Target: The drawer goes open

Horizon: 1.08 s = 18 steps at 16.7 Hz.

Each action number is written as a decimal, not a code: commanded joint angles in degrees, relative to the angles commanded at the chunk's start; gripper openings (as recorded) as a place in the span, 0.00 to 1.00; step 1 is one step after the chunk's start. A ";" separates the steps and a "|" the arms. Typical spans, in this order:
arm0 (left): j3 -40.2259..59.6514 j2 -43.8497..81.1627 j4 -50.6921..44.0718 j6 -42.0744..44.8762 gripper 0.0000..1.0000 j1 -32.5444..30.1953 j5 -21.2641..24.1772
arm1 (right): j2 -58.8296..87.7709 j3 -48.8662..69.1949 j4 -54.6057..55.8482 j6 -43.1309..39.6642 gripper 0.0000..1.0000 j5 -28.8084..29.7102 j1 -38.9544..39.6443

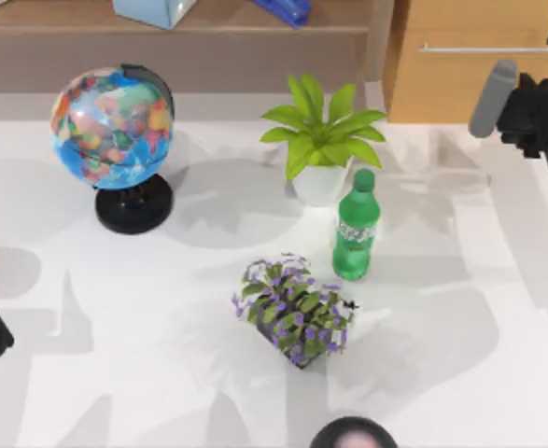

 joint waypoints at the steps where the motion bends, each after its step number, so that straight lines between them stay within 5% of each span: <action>1: 0.00 0.00 0.00 0.00 1.00 0.00 0.00 | 1.61 0.19 0.96 -1.75 1.00 1.39 1.54; 18: 0.00 0.00 0.00 0.00 1.00 0.00 0.00 | 6.14 6.97 -1.85 -3.44 1.00 2.05 2.34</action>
